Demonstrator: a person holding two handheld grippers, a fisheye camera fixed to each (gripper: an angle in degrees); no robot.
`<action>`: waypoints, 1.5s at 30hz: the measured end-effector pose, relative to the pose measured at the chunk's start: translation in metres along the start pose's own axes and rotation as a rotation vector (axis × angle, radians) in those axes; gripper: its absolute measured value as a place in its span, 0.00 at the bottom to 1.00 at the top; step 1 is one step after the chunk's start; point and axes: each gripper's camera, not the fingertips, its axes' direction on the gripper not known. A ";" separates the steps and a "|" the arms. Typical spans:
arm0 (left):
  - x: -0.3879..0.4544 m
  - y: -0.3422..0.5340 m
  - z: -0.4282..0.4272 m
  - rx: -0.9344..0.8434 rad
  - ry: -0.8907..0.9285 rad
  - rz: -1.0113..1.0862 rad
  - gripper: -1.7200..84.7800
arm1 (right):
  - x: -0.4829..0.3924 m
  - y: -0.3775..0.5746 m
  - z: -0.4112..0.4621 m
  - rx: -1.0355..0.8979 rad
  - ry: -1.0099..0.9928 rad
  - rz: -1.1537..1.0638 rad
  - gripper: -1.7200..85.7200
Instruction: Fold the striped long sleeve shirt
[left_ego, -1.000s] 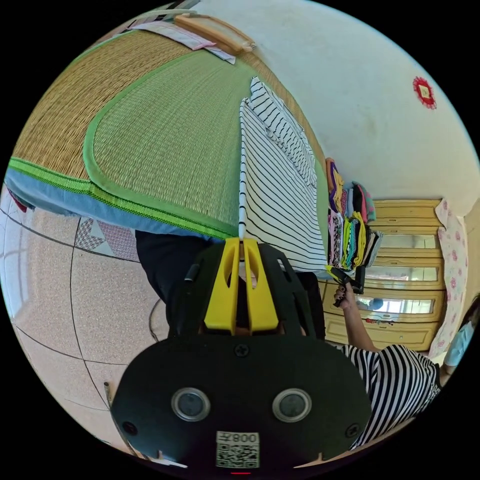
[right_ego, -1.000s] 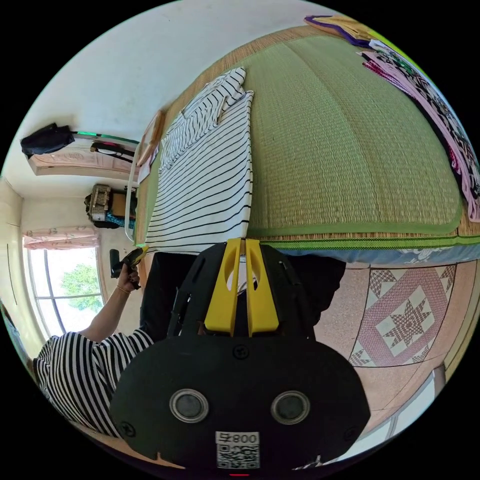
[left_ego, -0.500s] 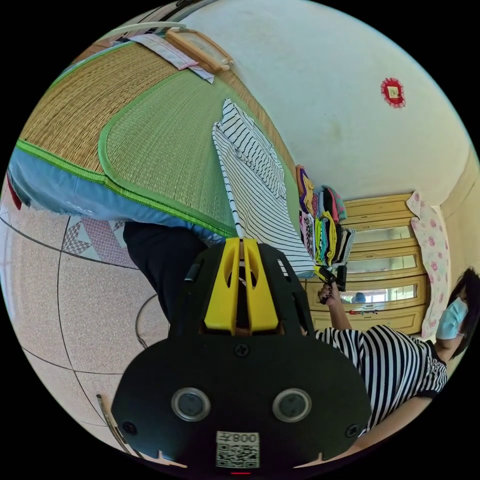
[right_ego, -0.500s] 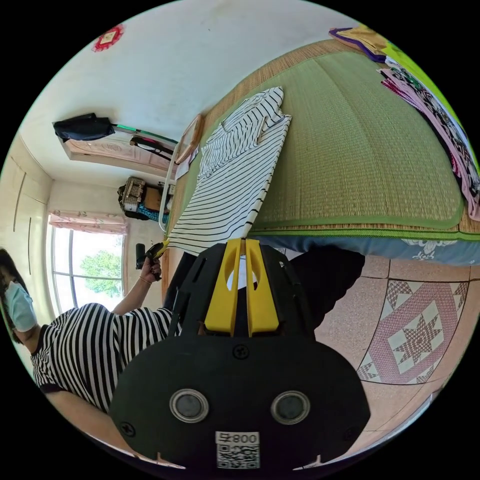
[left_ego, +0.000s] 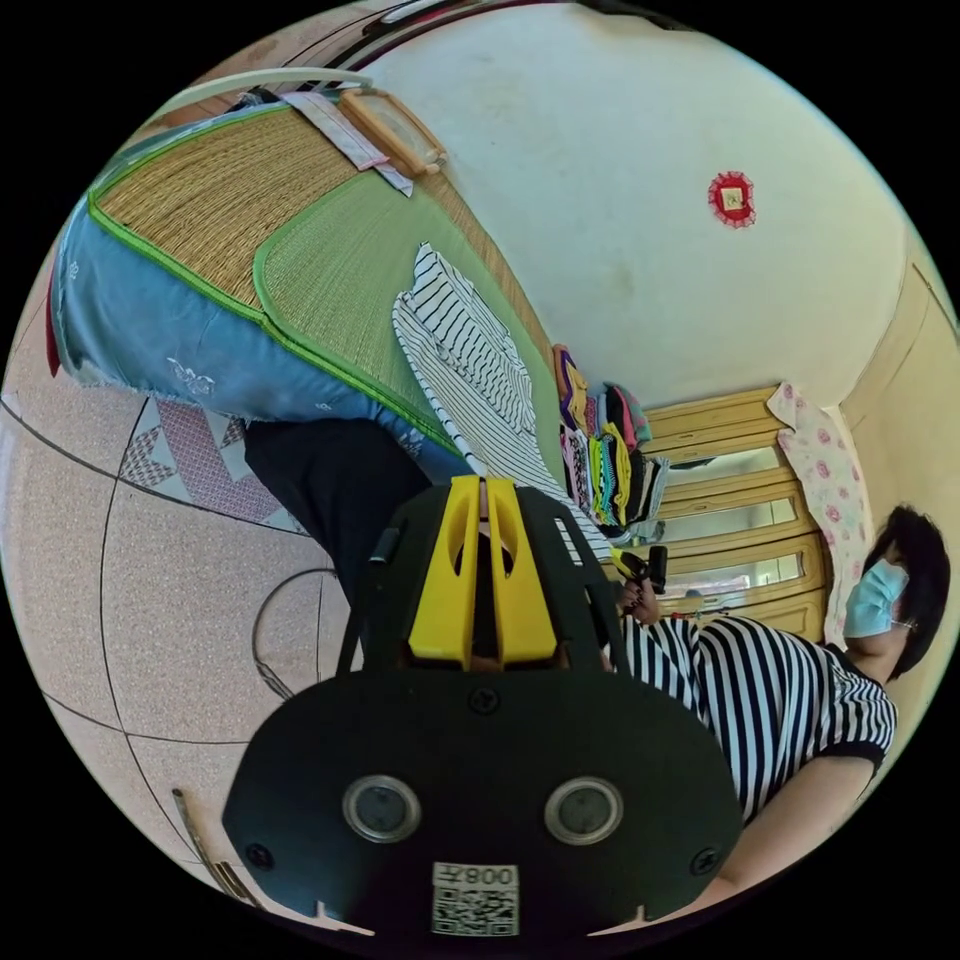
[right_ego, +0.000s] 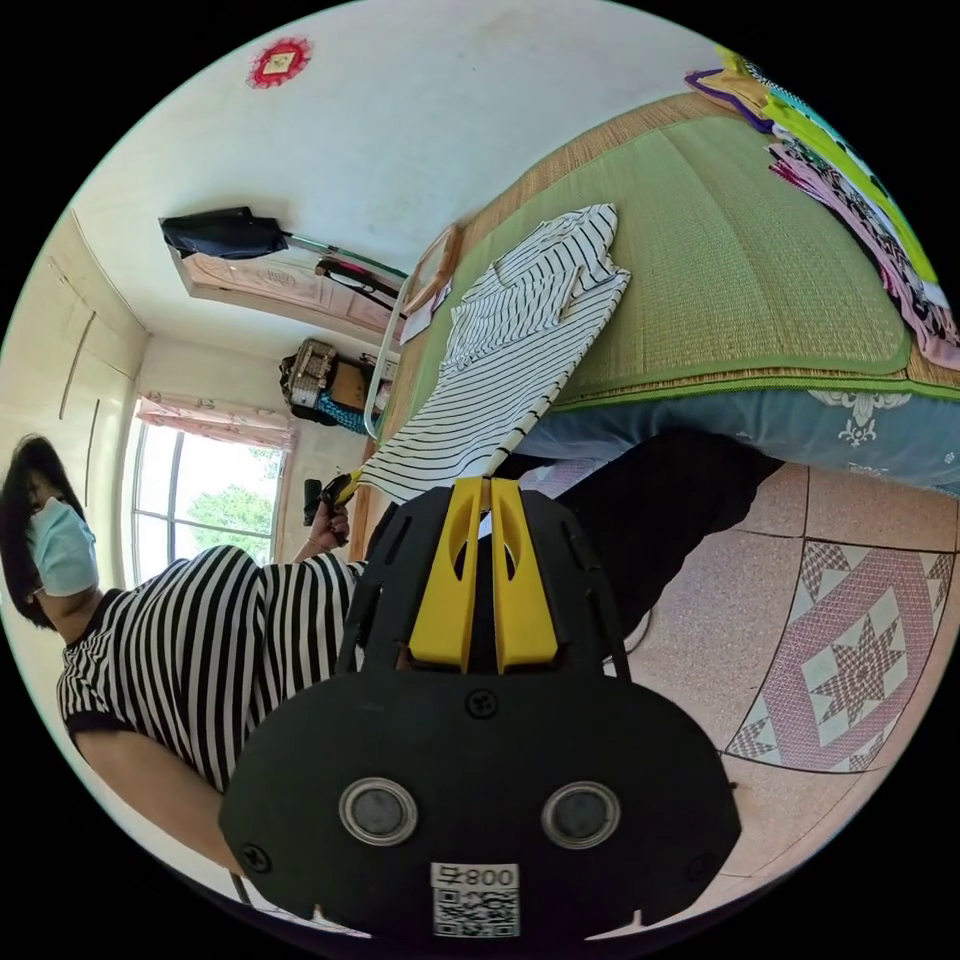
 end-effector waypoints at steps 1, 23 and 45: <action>-0.002 0.008 -0.006 0.012 0.012 0.003 0.03 | 0.000 0.005 0.000 0.002 -0.003 -0.004 0.03; -0.024 0.081 -0.059 0.128 0.155 0.078 0.03 | -0.009 0.117 -0.009 0.103 -0.048 -0.102 0.03; -0.030 0.004 -0.034 0.156 0.195 0.092 0.03 | -0.017 0.085 -0.024 0.131 -0.067 -0.137 0.03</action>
